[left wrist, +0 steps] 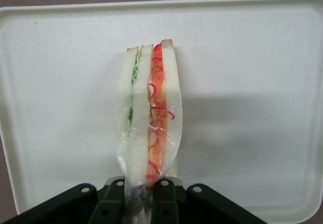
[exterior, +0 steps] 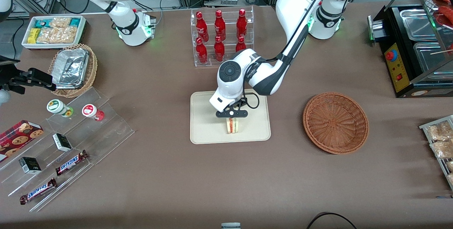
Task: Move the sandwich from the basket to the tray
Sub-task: 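Lower the sandwich onto the tray with the left gripper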
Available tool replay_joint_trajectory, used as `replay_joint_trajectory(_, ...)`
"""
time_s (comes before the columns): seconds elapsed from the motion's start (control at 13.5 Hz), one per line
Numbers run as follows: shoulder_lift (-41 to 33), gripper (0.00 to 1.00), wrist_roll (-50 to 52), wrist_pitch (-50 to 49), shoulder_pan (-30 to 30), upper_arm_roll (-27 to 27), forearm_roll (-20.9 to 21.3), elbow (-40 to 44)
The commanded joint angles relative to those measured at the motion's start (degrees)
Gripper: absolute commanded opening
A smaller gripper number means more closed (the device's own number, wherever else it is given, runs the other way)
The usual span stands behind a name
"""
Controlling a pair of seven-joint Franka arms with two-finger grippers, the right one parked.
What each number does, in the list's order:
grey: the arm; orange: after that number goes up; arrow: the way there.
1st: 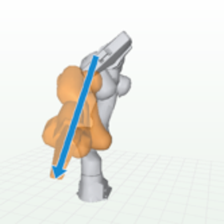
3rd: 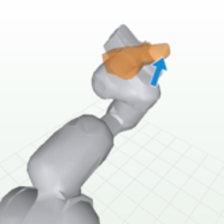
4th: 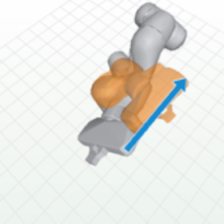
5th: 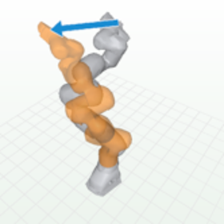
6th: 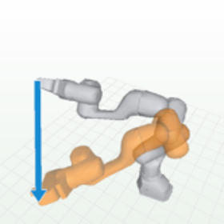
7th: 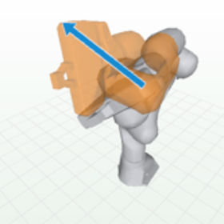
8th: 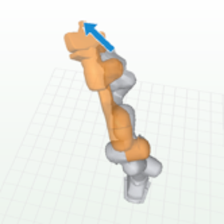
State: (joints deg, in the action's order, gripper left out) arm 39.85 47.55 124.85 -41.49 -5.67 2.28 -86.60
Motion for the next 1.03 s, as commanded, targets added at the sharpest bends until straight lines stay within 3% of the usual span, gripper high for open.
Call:
replay_joint_trajectory(0.0,0.67,0.0,-0.61,-1.46,-0.87,0.4,-0.78,1.79)
replay_joint_trajectory(0.96,1.37,0.0,3.43,0.39,-2.37,0.49,-0.08,1.35)
